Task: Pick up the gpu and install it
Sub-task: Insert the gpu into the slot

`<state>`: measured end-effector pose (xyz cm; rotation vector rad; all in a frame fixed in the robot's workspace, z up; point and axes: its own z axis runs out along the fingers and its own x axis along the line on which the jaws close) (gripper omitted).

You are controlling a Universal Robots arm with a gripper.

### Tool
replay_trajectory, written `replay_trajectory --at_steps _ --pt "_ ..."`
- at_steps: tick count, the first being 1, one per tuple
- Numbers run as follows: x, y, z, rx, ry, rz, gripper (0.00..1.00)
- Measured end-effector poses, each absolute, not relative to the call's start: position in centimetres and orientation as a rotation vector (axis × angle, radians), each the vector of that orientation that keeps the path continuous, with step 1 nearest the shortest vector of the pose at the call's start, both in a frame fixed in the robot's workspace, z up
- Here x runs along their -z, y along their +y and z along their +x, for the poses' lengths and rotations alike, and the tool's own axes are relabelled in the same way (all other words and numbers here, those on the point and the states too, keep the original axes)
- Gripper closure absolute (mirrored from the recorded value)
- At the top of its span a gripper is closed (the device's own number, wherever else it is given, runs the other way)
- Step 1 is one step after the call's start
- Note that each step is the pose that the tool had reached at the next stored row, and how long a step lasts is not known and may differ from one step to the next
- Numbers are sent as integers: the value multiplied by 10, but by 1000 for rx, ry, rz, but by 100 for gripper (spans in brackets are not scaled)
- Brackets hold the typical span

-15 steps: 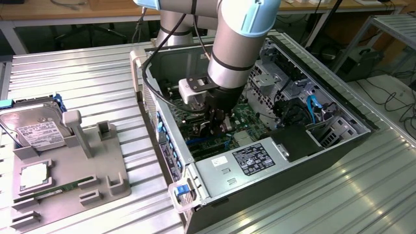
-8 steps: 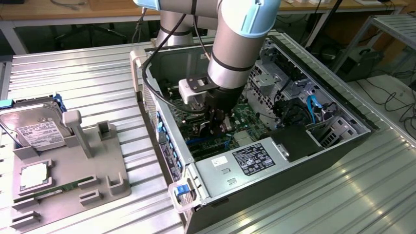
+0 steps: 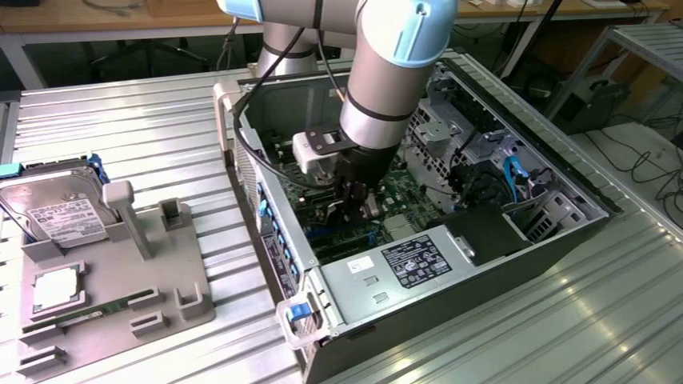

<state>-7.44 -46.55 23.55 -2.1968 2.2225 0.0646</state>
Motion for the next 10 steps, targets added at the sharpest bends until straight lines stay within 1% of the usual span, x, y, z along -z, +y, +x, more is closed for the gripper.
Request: replay_trajectory --at_steps 6,10 --pt "-233 -465 -74 -66 2221 -2196 73" --pt "-241 -465 -74 -66 2221 -2196 73"
